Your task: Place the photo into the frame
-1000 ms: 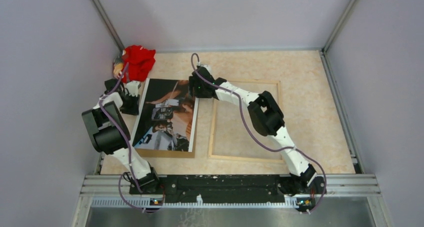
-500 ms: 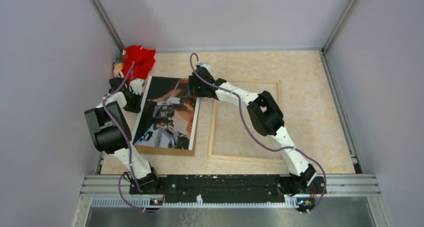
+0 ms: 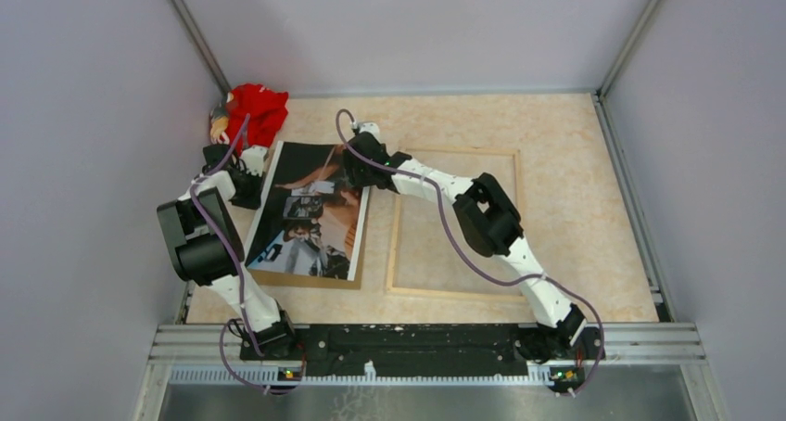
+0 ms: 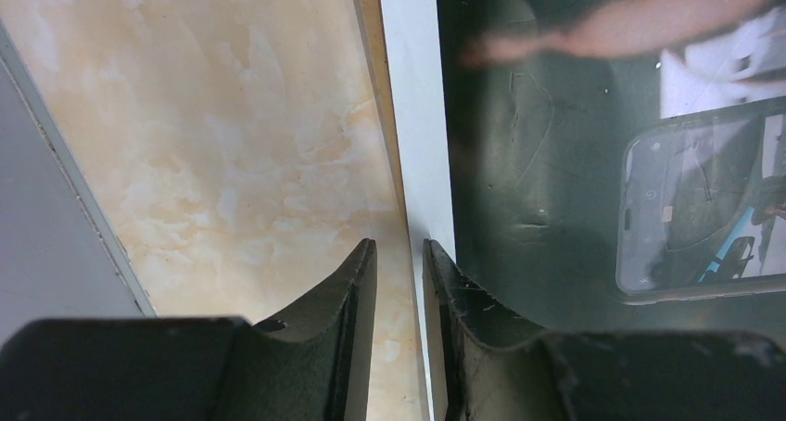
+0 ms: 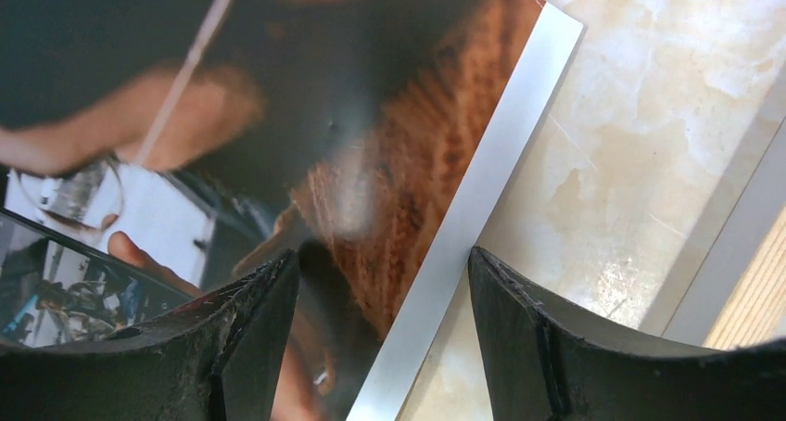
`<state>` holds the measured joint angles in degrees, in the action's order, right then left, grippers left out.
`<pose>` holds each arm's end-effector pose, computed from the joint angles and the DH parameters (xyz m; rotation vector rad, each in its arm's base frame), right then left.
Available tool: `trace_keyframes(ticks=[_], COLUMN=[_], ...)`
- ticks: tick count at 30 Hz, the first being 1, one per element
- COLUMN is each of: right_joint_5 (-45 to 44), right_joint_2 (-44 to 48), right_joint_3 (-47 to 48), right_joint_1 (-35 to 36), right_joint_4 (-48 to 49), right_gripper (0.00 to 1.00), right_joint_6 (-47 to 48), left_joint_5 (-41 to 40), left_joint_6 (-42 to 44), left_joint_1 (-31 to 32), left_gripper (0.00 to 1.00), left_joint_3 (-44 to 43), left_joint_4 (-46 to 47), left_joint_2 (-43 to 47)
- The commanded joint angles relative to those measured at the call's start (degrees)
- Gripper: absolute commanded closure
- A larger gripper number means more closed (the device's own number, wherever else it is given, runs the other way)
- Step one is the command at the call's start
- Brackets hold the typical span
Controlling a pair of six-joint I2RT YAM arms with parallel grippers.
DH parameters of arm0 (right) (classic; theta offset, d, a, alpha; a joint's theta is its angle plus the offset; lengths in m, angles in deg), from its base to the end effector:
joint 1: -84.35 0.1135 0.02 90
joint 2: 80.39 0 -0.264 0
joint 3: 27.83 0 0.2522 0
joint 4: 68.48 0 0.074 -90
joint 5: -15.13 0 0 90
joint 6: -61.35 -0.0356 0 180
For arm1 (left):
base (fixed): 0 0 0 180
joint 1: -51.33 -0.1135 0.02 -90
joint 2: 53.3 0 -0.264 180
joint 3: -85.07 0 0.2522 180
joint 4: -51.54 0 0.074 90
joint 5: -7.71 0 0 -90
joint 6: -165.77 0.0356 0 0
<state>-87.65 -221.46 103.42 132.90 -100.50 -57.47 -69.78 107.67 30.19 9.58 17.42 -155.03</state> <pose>0.3732 0.4107 0.1639 -0.2827 2.3024 0.4446 0.3326 0.1204 0.1660 0.3169 2.5654 0.0518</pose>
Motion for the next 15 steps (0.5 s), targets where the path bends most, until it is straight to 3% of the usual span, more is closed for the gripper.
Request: trace_keyframes(ticks=[1,8,15], right_joint_5=[-2.8,-5.0,6.6], right_joint_2=[2.6,3.6,11.6], right_joint_3=[4.0,4.5,-6.9], right_joint_1=[3.0,3.6,2.3], right_joint_4=[-0.8,-2.0,8.7], right_gripper=[0.33,0.33,0.33], right_joint_6=[3.5,4.6,-3.6], left_joint_5=[1.8,1.9,1.8], left_joint_6=[0.4,0.3,0.3], left_joint_1=[1.4,1.4,1.4], left_gripper=[0.68,0.69,0.7], left_joint_3=[3.6,3.6,3.7], left_joint_4=[-0.9,-1.0,-0.9], left_joint_2=[-3.7,-3.8,-3.9])
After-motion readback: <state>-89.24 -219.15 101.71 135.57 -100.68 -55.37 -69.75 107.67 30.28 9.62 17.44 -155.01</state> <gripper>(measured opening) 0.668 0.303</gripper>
